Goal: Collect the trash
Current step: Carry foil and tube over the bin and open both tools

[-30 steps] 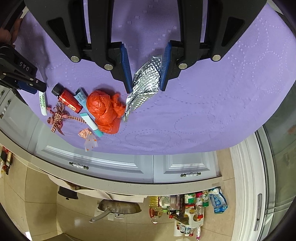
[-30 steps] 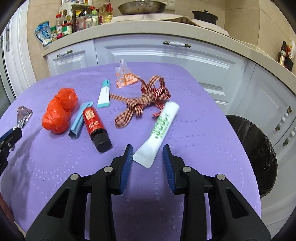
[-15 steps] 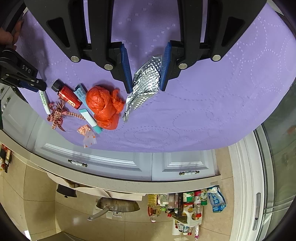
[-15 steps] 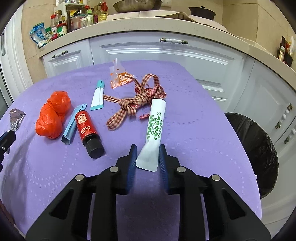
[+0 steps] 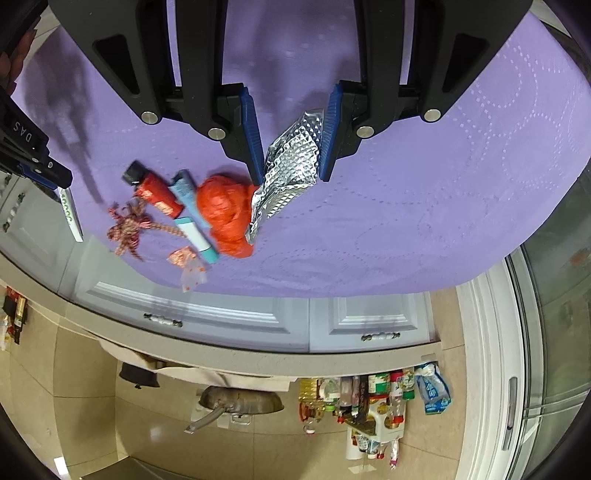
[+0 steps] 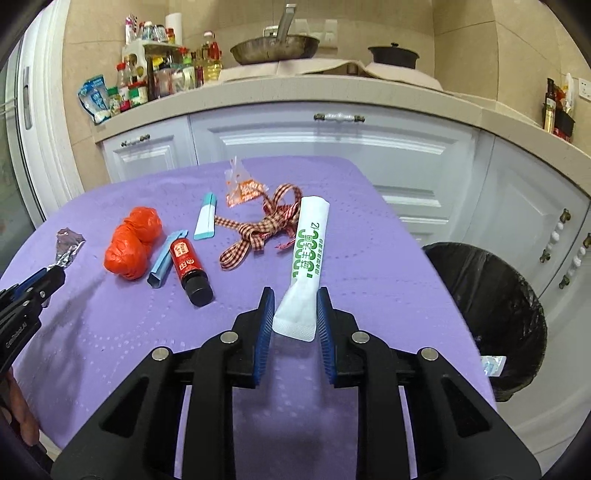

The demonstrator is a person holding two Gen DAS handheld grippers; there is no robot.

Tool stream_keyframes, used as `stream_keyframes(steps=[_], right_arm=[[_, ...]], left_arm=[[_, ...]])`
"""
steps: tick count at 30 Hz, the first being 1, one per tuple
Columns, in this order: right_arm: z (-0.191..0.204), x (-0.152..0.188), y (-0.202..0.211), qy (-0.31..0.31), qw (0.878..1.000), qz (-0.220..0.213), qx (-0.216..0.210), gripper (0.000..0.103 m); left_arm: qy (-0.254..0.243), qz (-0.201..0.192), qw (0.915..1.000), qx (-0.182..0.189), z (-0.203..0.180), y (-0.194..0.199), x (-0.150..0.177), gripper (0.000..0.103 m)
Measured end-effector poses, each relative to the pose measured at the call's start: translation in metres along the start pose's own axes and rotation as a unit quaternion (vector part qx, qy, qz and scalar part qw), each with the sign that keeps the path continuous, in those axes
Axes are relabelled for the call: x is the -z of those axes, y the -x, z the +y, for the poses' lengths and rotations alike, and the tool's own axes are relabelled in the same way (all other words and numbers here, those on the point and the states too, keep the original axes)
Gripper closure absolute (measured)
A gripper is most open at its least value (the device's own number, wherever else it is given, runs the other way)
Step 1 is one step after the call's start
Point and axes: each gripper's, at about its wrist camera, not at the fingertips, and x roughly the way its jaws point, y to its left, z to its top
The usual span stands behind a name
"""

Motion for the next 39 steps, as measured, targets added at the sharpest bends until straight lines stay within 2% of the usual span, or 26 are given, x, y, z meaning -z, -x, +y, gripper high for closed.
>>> stream_keyframes(steps=[7, 12, 22, 29, 39], right_arm=[[-0.024, 0.001, 0.03, -0.008, 0.999, -0.032, 0.008, 0.08], [-0.051, 0.005, 0.051, -0.022, 0.998, -0.05, 0.027, 0.08], [-0.122, 0.016, 0.077, -0.064, 0.992, -0.071, 0.083, 0.08], [-0.171, 0.026, 0.084, -0.093, 0.986, -0.077, 0.115, 0.08], [-0.215, 0.037, 0.074, -0.119, 0.982, -0.065, 0.128, 0.08]], left_arm=[[-0.005, -0.018, 0.9993, 0.033, -0.03, 0.019, -0.005, 0.072], [-0.016, -0.015, 0.9975, 0.066, -0.06, 0.024, -0.008, 0.072], [-0.062, -0.032, 0.9877, 0.14, -0.143, 0.037, -0.016, 0.072], [-0.095, -0.036, 0.9788, 0.178, -0.2, 0.037, -0.015, 0.072], [-0.12, -0.024, 0.9724, 0.199, -0.261, 0.022, -0.008, 0.072]])
